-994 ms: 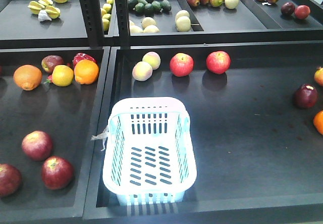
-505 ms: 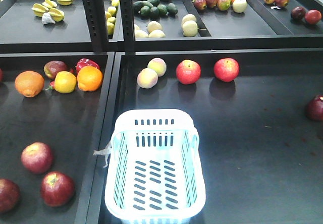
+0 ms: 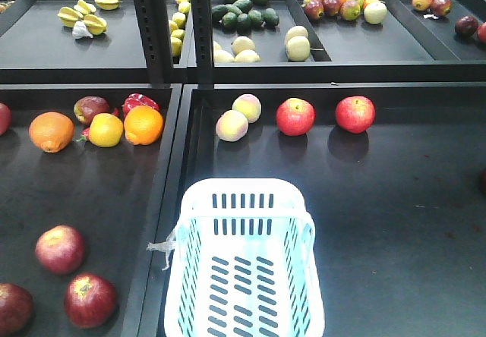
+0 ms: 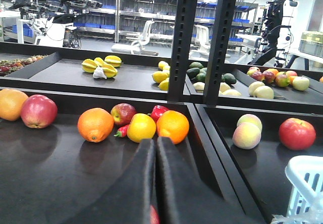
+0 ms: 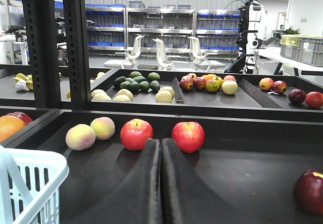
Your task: Pick three apples into basket with both arms
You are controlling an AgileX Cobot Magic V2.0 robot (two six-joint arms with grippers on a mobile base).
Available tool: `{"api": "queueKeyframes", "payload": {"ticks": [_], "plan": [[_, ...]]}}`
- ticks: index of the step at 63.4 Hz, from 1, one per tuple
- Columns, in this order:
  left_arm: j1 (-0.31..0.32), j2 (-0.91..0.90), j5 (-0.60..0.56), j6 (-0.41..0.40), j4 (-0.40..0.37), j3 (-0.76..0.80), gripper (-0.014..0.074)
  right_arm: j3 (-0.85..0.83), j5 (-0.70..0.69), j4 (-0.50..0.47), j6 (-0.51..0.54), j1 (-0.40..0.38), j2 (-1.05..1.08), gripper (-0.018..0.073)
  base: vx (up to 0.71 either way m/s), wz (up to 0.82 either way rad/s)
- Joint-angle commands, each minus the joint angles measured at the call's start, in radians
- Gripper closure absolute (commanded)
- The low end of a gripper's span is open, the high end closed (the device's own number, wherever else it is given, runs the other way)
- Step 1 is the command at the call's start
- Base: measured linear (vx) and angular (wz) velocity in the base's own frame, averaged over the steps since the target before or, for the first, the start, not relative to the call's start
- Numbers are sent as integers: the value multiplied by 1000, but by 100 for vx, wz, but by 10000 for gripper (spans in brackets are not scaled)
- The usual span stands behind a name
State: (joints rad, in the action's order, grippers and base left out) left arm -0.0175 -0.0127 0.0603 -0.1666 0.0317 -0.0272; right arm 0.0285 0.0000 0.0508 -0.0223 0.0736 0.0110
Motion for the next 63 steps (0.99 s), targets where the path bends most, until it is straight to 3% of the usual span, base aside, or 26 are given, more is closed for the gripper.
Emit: {"api": "queueKeyframes", "payload": {"ticks": [1, 36, 47, 53, 63], "plan": [[-1, -1, -70, -2, -6, -19, 603, 14, -71, 9, 5, -4, -2, 568, 3, 3], [-1, -1, -80, -1, -6, -12, 603, 14, -71, 9, 5, -4, -2, 568, 0, 0], [-1, -1, -183, -1, -6, -3, 603, 14, -71, 9, 5, -4, -2, 568, 0, 0], [-1, 4, -143, -1, -5, 48, 603, 14, -71, 9, 5, -4, -2, 568, 0, 0], [-1, 89, 36, 1, -5, 202, 603, 14, -71, 9, 5, -4, -2, 568, 0, 0]]}}
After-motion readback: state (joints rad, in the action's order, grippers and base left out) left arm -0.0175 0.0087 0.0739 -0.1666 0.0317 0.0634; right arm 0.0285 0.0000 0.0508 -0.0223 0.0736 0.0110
